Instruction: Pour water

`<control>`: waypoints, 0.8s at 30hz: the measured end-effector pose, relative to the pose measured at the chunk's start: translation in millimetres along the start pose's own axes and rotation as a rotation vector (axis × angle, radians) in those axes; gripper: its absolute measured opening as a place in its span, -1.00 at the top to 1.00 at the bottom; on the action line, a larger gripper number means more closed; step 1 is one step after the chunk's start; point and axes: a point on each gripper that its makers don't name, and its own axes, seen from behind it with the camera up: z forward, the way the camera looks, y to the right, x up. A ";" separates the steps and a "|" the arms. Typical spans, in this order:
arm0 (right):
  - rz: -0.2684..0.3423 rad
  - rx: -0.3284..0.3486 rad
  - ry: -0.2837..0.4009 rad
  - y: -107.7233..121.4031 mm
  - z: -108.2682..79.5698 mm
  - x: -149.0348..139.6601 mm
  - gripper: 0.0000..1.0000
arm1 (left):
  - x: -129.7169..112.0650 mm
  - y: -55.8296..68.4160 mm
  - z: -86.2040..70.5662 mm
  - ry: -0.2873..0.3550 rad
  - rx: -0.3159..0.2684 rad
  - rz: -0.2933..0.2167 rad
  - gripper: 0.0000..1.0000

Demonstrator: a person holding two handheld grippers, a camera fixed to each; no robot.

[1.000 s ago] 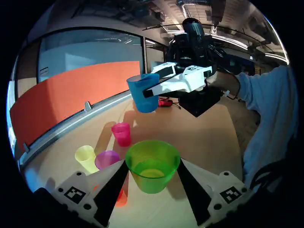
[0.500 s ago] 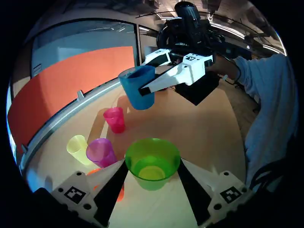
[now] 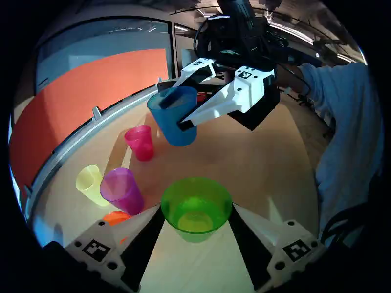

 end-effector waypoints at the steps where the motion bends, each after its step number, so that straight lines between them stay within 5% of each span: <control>1: -0.001 0.003 -0.006 -0.7 1.0 -2.8 -0.80 | -1.0 0.2 0.8 -0.003 -0.001 0.000 -0.73; 24: 0.004 0.047 -0.111 -12.3 16.9 -49.7 -0.81 | -14.7 0.6 9.2 -0.037 -0.017 -0.015 -0.73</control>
